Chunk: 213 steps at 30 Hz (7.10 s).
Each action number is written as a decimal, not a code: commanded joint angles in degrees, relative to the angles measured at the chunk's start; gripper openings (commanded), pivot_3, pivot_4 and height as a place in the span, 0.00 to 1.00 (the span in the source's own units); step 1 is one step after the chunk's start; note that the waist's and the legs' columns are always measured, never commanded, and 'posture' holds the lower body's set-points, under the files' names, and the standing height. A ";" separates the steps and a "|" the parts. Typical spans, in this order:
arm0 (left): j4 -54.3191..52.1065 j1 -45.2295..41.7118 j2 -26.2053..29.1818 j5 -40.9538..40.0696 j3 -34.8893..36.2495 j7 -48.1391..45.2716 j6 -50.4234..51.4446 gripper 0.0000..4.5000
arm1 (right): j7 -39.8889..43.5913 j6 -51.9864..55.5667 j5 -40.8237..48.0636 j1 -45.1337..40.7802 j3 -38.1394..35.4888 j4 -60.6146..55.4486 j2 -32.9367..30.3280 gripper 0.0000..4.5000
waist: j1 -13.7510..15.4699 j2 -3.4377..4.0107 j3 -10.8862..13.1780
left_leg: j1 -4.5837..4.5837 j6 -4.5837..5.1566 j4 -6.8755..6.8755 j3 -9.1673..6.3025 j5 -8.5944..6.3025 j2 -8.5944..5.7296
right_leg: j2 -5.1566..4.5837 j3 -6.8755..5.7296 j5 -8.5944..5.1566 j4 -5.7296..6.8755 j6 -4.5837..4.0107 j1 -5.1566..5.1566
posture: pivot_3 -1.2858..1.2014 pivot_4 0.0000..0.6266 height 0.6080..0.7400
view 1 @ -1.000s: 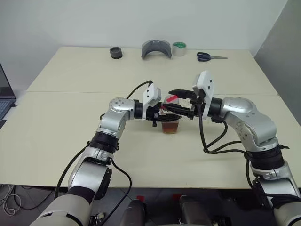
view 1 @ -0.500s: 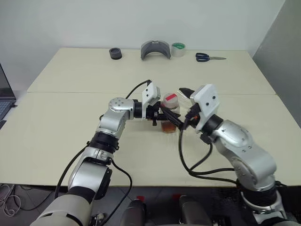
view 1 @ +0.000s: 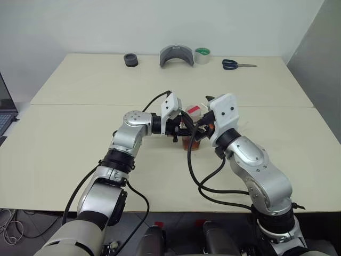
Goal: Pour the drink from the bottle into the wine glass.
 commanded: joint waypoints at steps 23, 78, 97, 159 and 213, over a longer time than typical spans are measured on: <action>-2.04 -1.49 0.35 -0.09 0.69 -2.20 -2.25 0.38 | 38.53 -4.93 18.58 -11.35 -8.96 18.85 -16.76 0.41 | -0.21 0.01 0.04 | 0.06 0.02 0.00 -0.01 -0.01 0.04 | 0.07 -0.06 0.01 -0.02 0.01 0.08 | 0.52 0.24 1.00; -0.72 -1.36 0.49 0.04 0.97 -2.53 -4.25 0.38 | 17.20 -7.68 7.84 -2.46 -8.20 3.64 -12.66 1.00 | -0.10 0.01 0.06 | 0.00 0.02 0.01 0.00 -0.01 0.00 | -0.01 -0.02 0.01 -0.01 0.01 0.04 | 0.52 0.24 1.00; -0.09 -1.88 0.68 -0.02 1.27 -2.41 -4.15 0.38 | 22.86 -4.73 15.02 -0.33 -10.40 -2.70 -17.88 1.00 | -0.11 0.01 0.06 | 0.01 0.02 0.01 0.02 -0.01 0.00 | 0.00 -0.02 0.00 -0.02 0.01 0.04 | 0.52 0.24 1.00; 0.19 -2.04 1.03 0.07 1.14 -3.28 -4.59 0.38 | 18.44 -4.12 10.42 -2.97 -9.98 2.48 -15.81 1.00 | -0.10 0.01 0.06 | 0.00 0.02 0.02 0.02 -0.01 -0.01 | -0.01 -0.01 0.01 0.00 0.00 0.04 | 0.52 0.24 1.00; 0.21 -1.95 0.92 -0.24 1.65 -3.37 -3.87 0.38 | 18.97 -3.09 12.73 -2.40 -10.80 0.71 -17.11 1.00 | -0.10 0.01 0.06 | 0.00 0.02 0.02 0.03 -0.01 -0.01 | -0.01 -0.01 0.01 0.00 0.00 0.04 | 0.52 0.24 1.00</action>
